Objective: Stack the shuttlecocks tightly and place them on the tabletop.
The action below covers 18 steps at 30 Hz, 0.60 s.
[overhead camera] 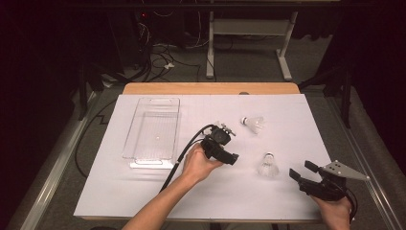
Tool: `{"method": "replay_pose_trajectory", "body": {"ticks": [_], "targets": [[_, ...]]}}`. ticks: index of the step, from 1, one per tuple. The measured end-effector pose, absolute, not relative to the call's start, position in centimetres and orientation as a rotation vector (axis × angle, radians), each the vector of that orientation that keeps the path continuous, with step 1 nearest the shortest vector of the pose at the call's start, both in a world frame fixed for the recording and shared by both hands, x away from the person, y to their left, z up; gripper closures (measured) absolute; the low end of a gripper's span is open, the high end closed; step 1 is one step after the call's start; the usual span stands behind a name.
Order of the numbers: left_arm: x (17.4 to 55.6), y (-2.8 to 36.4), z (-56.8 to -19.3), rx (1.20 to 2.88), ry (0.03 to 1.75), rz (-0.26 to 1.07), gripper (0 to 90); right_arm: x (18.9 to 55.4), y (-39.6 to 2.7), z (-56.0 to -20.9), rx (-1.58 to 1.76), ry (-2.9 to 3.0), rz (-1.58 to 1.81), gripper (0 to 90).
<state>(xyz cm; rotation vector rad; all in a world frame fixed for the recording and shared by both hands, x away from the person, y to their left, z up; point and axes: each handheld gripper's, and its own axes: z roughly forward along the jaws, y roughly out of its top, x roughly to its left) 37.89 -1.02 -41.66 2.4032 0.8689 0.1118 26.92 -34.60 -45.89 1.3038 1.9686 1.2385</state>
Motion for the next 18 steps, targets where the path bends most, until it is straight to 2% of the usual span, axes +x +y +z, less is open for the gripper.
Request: {"method": "replay_pose_trajectory", "body": {"ticks": [18], "targets": [[37.06, -0.05, -41.9, 2.406, 0.872, 0.114, 28.4, 26.91, -34.58, -45.89, 1.305, 1.97, 1.237, 28.5]]}}
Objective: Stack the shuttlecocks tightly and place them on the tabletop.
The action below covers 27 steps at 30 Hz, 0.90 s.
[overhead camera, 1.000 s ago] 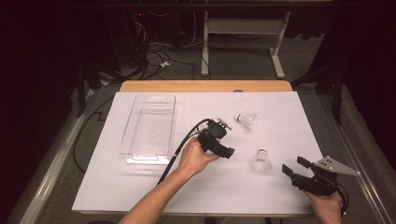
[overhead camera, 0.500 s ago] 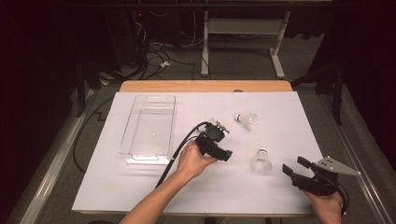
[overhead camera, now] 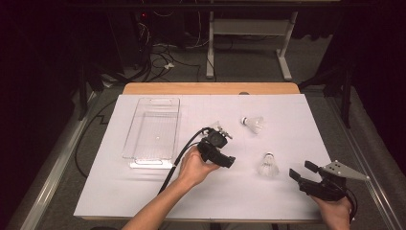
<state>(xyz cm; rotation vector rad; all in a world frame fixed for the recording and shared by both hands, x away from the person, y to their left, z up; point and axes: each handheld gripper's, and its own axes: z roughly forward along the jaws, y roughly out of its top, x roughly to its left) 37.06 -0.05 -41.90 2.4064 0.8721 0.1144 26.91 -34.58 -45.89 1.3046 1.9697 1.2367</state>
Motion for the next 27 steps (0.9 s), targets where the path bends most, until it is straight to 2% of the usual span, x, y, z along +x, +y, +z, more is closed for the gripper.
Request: {"method": "replay_pose_trajectory", "body": {"ticks": [27], "targets": [[35.8, 1.5, -42.4, 2.4, 0.894, 0.122, 30.3, 26.9, -34.5, -45.9, 1.305, 1.971, 1.235, 28.5]]}}
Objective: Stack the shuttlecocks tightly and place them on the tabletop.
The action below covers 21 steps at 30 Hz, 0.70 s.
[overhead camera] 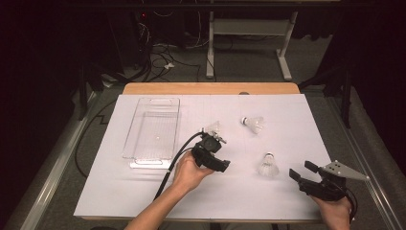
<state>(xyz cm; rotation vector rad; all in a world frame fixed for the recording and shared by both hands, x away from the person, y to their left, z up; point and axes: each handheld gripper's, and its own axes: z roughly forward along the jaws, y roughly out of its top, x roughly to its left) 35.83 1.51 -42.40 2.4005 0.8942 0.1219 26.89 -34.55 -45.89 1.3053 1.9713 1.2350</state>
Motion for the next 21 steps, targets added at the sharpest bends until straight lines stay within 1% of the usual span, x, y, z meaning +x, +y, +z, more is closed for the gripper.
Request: {"method": "replay_pose_trajectory", "body": {"ticks": [21], "targets": [[34.6, 2.9, -43.0, 2.382, 0.913, 0.117, 30.3, 26.9, -34.5, -45.9, 1.305, 1.973, 1.233, 28.5]]}}
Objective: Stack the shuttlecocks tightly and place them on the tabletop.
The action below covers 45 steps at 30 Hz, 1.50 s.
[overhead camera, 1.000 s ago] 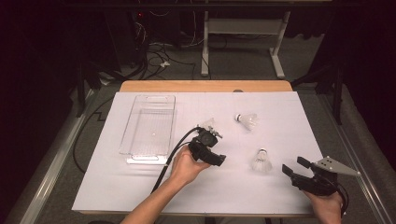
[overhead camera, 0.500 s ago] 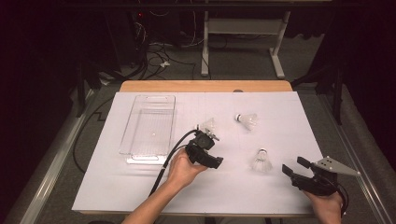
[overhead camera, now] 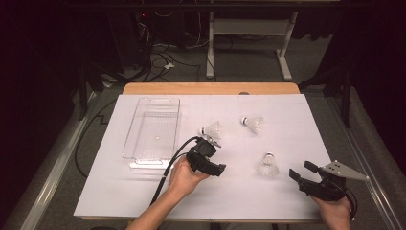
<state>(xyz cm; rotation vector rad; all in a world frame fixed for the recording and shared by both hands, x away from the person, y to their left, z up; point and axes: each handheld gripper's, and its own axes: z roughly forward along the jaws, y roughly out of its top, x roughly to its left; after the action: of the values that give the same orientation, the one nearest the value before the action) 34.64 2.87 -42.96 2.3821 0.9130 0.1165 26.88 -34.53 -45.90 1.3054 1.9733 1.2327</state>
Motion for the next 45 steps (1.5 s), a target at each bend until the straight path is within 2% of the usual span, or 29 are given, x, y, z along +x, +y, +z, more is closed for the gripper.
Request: {"method": "replay_pose_trajectory", "body": {"ticks": [45], "targets": [[31.9, 6.2, -44.1, 2.302, 0.943, 0.156, 30.6, 26.9, -34.5, -45.9, 1.306, 1.974, 1.228, 28.4]]}}
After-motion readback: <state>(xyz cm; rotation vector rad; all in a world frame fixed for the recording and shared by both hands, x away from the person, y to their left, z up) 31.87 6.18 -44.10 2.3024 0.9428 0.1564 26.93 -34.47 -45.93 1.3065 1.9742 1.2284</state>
